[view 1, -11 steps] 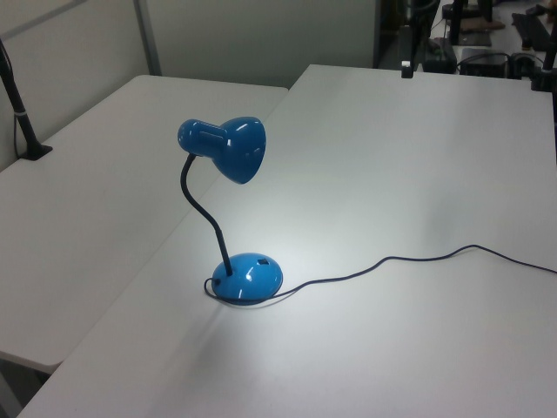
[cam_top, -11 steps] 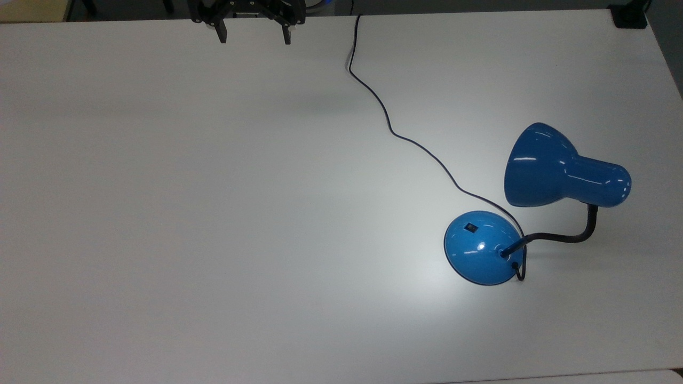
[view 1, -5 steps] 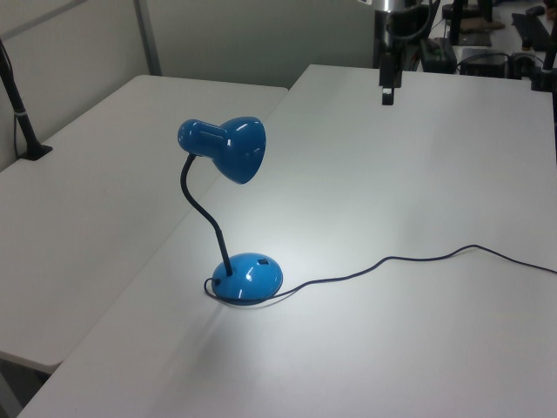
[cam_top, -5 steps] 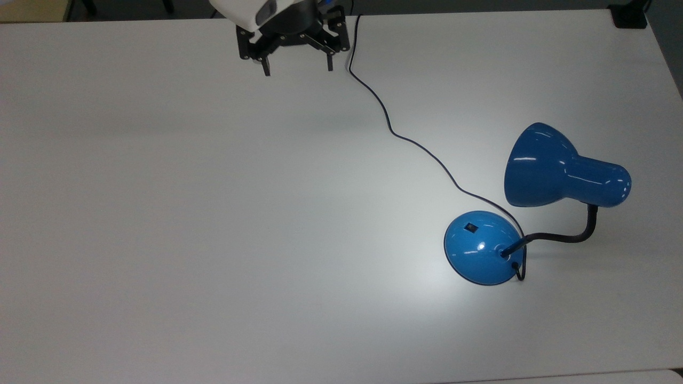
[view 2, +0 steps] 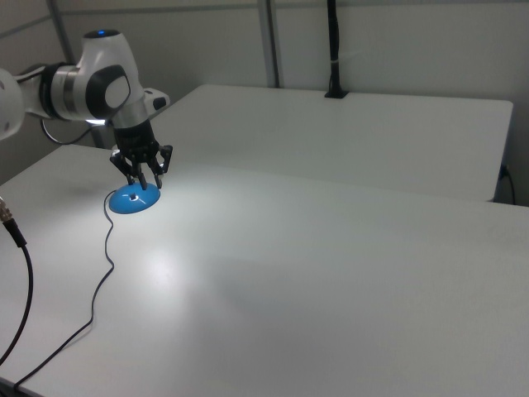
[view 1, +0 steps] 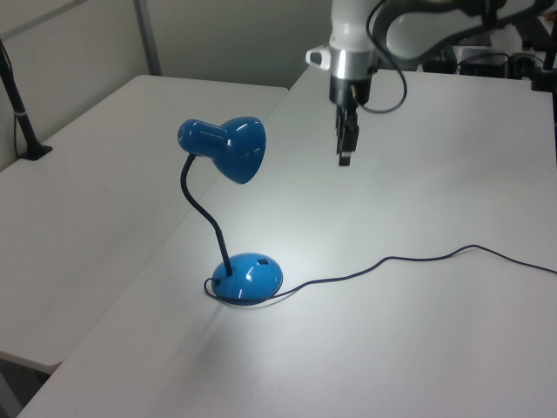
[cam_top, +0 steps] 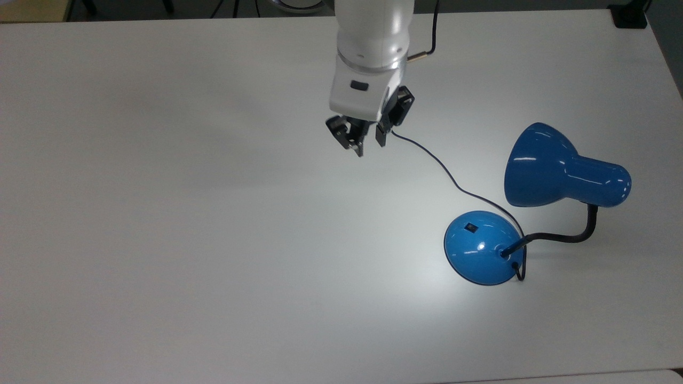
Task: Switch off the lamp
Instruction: 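Move the gripper toward the blue lamp base's switch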
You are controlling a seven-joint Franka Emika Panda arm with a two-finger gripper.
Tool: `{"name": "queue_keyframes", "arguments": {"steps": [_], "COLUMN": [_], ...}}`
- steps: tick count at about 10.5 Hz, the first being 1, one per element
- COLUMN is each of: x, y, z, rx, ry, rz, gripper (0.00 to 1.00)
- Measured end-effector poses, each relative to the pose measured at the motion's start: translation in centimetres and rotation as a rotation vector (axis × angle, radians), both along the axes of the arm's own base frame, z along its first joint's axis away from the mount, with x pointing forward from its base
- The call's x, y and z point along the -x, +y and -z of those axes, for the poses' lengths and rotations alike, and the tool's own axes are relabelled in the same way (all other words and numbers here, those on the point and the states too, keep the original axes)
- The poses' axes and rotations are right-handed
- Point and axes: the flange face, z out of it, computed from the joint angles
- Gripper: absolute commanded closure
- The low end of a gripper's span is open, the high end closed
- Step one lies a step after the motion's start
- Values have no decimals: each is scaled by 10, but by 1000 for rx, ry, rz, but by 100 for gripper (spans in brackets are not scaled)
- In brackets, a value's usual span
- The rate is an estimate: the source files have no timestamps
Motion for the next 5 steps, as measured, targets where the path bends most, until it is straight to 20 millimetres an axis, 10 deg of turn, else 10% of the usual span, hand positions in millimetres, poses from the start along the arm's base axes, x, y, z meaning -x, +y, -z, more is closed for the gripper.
{"name": "queue_keyframes", "arguments": {"steps": [5], "x": [-26], "y": [104], "z": [53], "rx": [-11], "ry": [-104], "rz": [-178], "gripper": [100]}}
